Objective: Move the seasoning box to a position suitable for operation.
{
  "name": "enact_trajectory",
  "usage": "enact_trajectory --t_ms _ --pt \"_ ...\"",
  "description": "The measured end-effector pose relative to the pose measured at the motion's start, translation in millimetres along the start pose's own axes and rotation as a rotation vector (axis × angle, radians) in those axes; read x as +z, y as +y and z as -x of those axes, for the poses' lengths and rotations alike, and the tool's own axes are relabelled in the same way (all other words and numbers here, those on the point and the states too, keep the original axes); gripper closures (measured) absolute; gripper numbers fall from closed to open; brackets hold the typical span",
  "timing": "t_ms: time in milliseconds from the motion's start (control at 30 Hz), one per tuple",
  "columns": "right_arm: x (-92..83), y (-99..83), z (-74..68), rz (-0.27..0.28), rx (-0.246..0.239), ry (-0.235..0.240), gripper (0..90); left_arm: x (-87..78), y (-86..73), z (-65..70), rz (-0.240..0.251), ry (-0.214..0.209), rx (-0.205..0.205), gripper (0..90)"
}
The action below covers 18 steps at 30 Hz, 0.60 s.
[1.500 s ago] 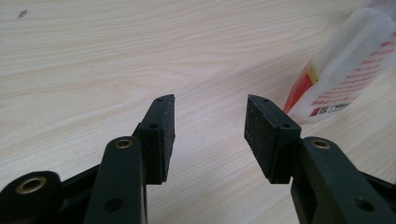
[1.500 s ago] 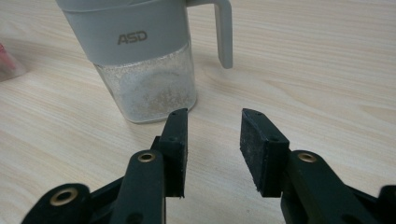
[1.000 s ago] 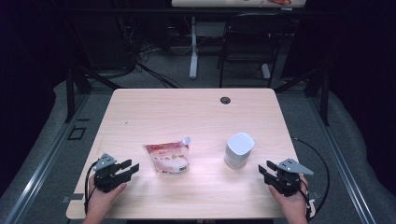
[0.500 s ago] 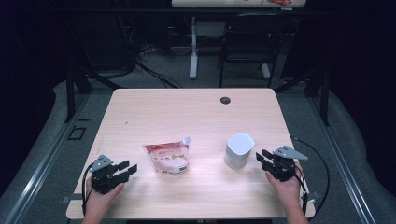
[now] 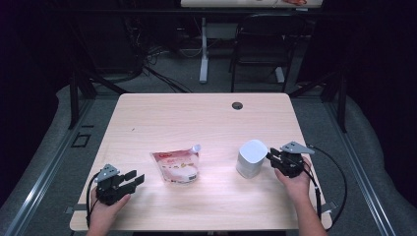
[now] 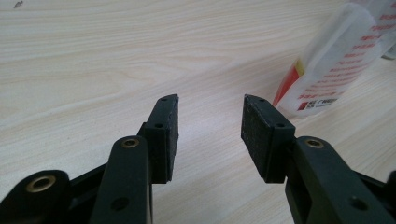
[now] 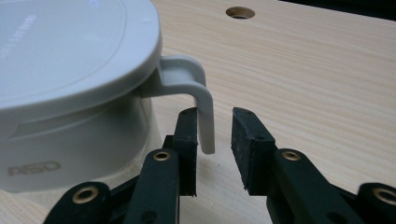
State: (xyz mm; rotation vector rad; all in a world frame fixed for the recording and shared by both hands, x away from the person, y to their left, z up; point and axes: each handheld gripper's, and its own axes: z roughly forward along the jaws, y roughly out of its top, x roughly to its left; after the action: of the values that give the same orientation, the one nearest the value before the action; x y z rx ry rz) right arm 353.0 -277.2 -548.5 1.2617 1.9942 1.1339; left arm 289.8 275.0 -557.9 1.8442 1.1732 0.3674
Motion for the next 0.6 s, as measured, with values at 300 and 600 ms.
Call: enact_trajectory --t_ms 300,600 --pt "10.7 4.8 -2.5 -0.024 -0.043 0.02 76.8 -0.4 -1.2 -6.0 0.009 -0.003 -0.044 56.8" --pt "9.3 5.9 -6.4 -0.034 -0.068 0.004 81.0 1.0 -0.7 -3.8 0.007 -0.01 -0.03 56.7"
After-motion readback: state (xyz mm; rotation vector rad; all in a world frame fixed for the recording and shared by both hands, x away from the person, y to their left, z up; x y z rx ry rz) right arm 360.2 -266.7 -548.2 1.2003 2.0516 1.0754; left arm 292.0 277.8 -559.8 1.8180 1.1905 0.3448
